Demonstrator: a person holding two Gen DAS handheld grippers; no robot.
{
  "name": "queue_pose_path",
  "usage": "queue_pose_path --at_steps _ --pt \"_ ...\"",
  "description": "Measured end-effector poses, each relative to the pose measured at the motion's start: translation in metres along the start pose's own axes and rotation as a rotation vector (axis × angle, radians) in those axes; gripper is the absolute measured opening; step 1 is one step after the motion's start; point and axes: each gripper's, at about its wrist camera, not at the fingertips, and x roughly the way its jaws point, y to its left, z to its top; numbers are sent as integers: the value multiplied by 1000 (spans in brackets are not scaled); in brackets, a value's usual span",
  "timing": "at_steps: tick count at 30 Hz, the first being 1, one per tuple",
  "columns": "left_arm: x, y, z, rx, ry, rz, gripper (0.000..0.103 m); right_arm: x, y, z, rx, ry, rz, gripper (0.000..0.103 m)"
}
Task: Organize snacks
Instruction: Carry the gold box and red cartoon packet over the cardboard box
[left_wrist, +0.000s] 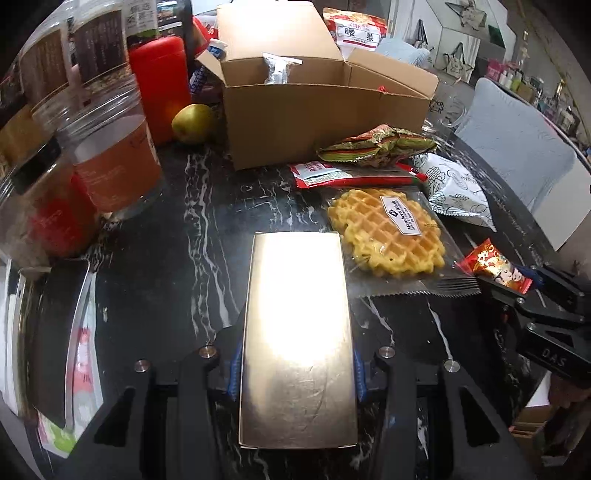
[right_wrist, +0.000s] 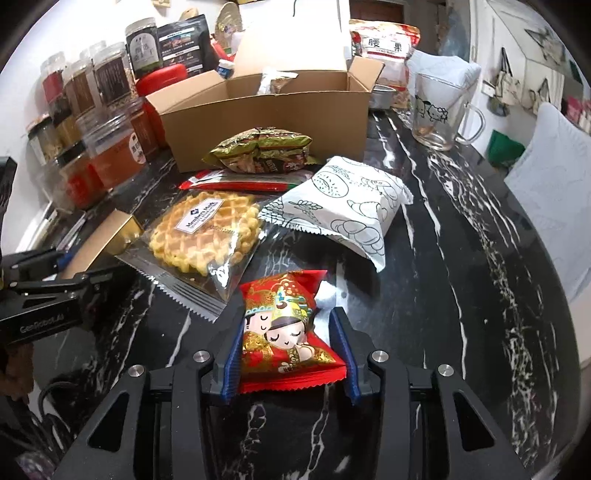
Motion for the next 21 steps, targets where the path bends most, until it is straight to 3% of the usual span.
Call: queue_pose_path --at_steps 21 --pt "-47 -21 -6 1 -57 -64 44 -41 6 -12 42 -83 78 40"
